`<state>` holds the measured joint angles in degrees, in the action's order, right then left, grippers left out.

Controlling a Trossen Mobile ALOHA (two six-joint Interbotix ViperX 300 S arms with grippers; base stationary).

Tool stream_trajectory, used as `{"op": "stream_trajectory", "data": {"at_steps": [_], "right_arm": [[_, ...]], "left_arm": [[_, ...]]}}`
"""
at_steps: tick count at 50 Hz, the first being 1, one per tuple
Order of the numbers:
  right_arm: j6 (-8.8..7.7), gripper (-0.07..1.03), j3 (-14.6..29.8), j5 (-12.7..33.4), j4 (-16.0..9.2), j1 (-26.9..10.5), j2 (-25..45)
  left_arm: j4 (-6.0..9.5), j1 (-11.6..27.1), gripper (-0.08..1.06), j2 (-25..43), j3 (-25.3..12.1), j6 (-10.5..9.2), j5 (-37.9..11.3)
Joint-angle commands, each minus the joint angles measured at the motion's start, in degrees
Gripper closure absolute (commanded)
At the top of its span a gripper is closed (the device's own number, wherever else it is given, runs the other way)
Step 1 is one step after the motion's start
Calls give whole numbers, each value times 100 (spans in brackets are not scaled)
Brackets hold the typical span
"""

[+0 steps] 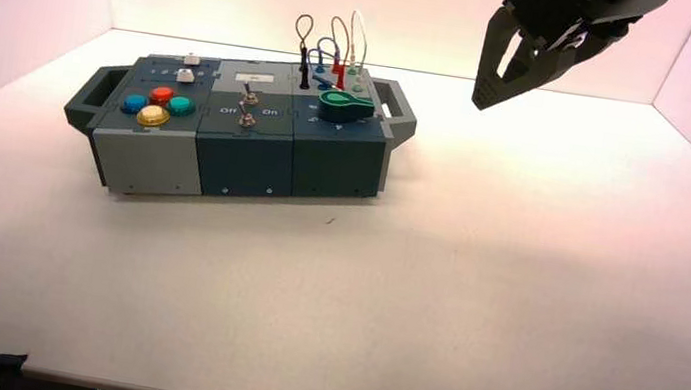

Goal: Move the top slider to position 4.

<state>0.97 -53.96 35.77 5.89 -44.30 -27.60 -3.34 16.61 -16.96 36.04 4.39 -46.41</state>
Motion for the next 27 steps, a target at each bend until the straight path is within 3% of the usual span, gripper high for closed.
{"op": "stream_trajectory", "data": {"at_steps": [1, 8, 27], "right_arm": [[0, 39, 176, -26, 18, 18, -62], [-9, 39, 185, -18, 18, 18, -62], [0, 39, 176, -9, 18, 18, -44]], "left_arm": [[-18, 0, 29, -439, 422, -26, 404], [-18, 26, 29, -492, 809, -62, 694], [-18, 97, 29, -475, 809, -62, 721]]}}
